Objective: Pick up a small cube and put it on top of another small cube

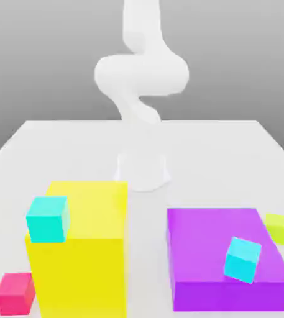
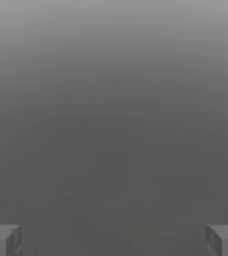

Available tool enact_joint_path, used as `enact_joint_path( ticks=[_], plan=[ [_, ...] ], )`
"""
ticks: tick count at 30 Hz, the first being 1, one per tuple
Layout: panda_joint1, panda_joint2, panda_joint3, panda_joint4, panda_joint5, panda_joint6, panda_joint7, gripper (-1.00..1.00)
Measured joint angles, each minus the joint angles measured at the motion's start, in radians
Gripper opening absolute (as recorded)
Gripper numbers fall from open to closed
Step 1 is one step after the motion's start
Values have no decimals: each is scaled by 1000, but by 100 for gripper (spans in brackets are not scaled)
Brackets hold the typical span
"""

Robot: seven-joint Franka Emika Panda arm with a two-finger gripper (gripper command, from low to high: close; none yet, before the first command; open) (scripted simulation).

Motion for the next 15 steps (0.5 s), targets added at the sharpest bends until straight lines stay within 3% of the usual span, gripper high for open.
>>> enact_joint_path(
  ticks=[15],
  plan=[
    [290, 547, 224, -203, -17, 285, -234, 0]
  ],
)
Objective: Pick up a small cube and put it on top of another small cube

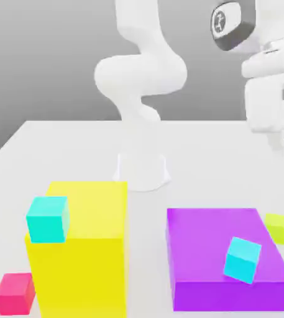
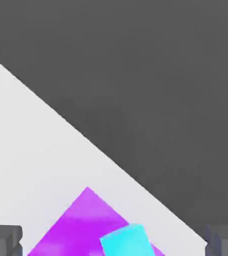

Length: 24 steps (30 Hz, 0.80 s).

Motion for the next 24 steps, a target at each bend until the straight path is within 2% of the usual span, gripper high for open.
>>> enact_joint_path(
  ticks=[7, 9, 13, 14, 21, 24],
  plan=[
    [154, 262, 83, -93, -104, 129, -39, 0],
    [183, 338, 65, -97, -161, 175, -14, 0],
    [273, 483, -43, -71, -277, 283, 69, 0],
    [296, 512, -69, -65, -296, 306, 84, -100],
    [297, 517, -71, -64, -306, 308, 92, -100],
    [248, 431, -6, -84, -231, 243, 34, -100]
  ],
)
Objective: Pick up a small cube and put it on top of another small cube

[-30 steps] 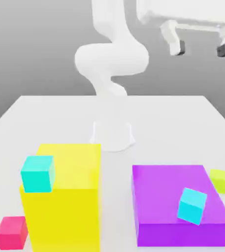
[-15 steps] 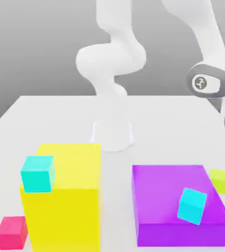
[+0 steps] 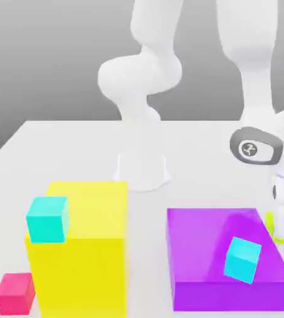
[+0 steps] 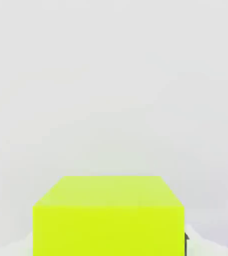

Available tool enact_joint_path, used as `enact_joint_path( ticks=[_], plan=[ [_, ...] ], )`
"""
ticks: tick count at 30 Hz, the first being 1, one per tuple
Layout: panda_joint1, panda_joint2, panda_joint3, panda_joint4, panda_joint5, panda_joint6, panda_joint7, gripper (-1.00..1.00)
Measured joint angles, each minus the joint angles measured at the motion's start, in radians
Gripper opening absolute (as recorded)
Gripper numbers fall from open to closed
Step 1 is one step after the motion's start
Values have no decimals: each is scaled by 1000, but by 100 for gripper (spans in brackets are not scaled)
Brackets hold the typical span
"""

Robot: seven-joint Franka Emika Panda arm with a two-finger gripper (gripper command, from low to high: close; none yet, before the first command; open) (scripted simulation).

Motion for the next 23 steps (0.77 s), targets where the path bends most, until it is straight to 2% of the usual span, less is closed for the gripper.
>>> enact_joint_path(
  ticks=[4, 8, 15, 18, 19, 20, 23],
  plan=[
    [-49, -125, 41, -7, 124, -112, -81, -100],
    [-137, -188, -19, 64, 188, -240, -80, -100],
    [-314, -283, -111, 199, 246, -468, -35, -100],
    [-402, -238, -103, 206, 239, -430, -15, -100],
    [-381, -208, -91, 199, 230, -393, -7, -100],
    [-374, -183, -88, 192, 222, -362, -1, 100],
    [-373, -183, -88, 192, 222, -362, -1, 100]
  ],
)
